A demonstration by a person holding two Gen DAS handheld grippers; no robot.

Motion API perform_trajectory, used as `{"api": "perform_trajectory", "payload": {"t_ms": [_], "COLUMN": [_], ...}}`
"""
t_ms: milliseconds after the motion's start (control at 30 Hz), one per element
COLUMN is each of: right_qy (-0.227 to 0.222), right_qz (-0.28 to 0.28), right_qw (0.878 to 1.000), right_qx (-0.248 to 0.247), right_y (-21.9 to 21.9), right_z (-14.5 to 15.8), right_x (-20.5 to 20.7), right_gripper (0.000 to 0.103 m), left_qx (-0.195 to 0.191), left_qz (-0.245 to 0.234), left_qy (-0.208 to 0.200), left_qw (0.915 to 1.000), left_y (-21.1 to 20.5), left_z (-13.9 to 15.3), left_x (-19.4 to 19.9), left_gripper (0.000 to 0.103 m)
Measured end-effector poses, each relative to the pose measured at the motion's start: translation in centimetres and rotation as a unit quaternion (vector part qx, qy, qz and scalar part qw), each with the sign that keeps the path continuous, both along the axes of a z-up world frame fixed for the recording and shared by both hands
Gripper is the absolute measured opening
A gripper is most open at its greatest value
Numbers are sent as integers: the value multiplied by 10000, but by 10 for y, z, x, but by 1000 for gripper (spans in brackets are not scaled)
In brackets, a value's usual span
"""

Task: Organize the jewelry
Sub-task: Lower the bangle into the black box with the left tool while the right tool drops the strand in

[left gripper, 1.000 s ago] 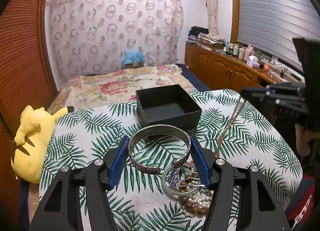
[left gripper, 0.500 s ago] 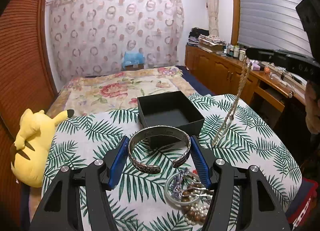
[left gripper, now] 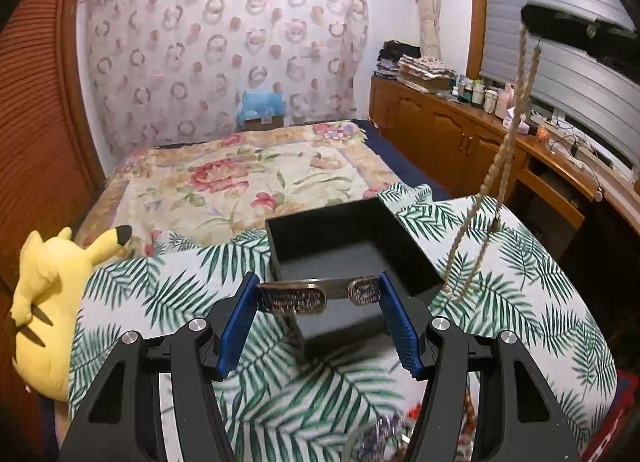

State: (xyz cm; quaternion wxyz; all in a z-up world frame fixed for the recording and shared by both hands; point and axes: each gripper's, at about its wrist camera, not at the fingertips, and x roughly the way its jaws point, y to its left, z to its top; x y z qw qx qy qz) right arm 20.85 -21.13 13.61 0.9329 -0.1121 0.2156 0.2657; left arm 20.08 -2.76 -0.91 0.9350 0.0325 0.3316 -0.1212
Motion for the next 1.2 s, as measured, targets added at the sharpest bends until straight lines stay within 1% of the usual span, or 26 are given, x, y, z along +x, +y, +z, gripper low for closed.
{"api": "perform_trajectory", "payload": {"t_ms": [167, 267, 467, 700, 833, 900, 1067, 1133, 1200], "right_qy": [2, 33, 74, 174, 302, 446, 851, 966, 1111], "right_qz": [89, 132, 249, 332, 325, 292, 219, 186, 126], "right_qw": [9999, 9999, 9995, 9990, 9989, 9985, 9961, 9951, 9937], "right_qx": [75, 86, 183, 238, 163, 98, -54, -93, -78], "right_y": [1, 5, 9, 16, 22, 25, 33, 35, 36], "right_z": [8, 10, 14, 8, -10, -26, -69, -83, -96], "right_x": [18, 30, 48, 62, 69, 73, 80, 81, 80], "right_gripper": [5, 5, 5, 5, 5, 5, 5, 6, 6], "left_qx": [-59, -45, -62, -106, -80, -81, -61, -51, -72], "left_qz": [-13, -36, -126, -117, -20, 37, 158, 200, 205], "left_qy": [89, 194, 330, 336, 330, 289, 242, 213, 194], "left_qw": [9999, 9998, 9994, 9993, 9994, 9995, 9996, 9996, 9996], "left_y": [-5, -8, -14, -13, -7, 0, 13, 18, 22], "left_z": [-3, -10, -21, -21, -20, -18, -18, -18, -18], "left_x": [23, 35, 49, 56, 50, 42, 20, 10, -3], "left_gripper": [58, 58, 58, 60, 61, 68, 71, 76, 77]}}
